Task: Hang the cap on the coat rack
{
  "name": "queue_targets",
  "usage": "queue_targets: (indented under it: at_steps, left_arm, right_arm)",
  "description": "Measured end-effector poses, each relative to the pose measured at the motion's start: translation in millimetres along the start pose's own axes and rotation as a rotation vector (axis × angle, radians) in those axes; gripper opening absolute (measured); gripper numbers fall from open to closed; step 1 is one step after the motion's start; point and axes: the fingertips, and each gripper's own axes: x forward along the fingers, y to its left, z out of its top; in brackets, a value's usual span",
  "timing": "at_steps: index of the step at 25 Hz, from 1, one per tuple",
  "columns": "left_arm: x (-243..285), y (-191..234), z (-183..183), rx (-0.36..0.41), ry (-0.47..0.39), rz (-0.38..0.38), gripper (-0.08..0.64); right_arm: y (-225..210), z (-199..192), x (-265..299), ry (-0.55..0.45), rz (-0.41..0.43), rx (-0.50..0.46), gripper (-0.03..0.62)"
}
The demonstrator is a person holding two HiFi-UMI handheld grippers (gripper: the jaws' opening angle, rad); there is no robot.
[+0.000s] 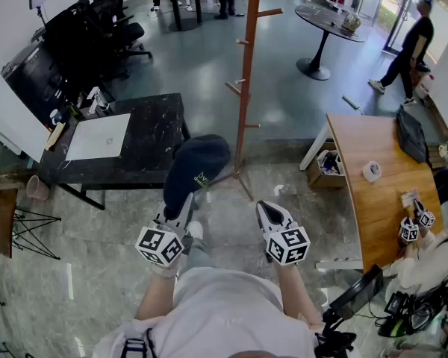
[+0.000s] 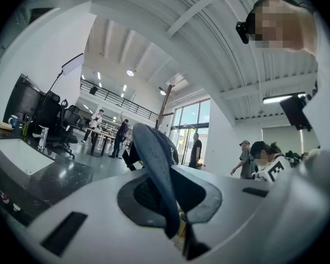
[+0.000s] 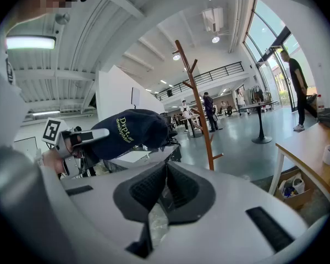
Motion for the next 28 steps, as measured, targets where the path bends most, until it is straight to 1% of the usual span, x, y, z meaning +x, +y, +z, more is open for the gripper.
queue_targets:
  at_steps: [6, 16, 21, 25, 28]
  left_arm:
    - [42.8, 73.7, 5.6, -0.015, -0.008, 0.016, 0.029]
    - [115.4, 219.1, 37.1, -0.023, -0.029, 0.024, 0.029]
    - [156.9, 291.1, 58.0, -0.011, -0.014, 0.015, 0.029]
    - [193.1, 345.9, 78.5, 0.014, -0.012, -0.006, 0.029]
    - [218.6, 378.5, 92.6, 0.033, -0.013, -0.032, 0.029]
  right_arm:
    - [-8.8, 14.1, 73.0, 0.016, 0.001, -0.009, 0.023]
    - [-16.5, 63.9, 236.3, 0.050, 0.006, -0.056, 0.023]
    - [-21.0, 107.0, 322.0, 0.058, -0.005, -0.093, 0.023]
    - [-28.1, 141.4, 384.1, 0.041, -0.032, -0.102, 0.023]
    - [-31.1, 161.6, 420.6, 0.029, -0.055, -0.097, 0.023]
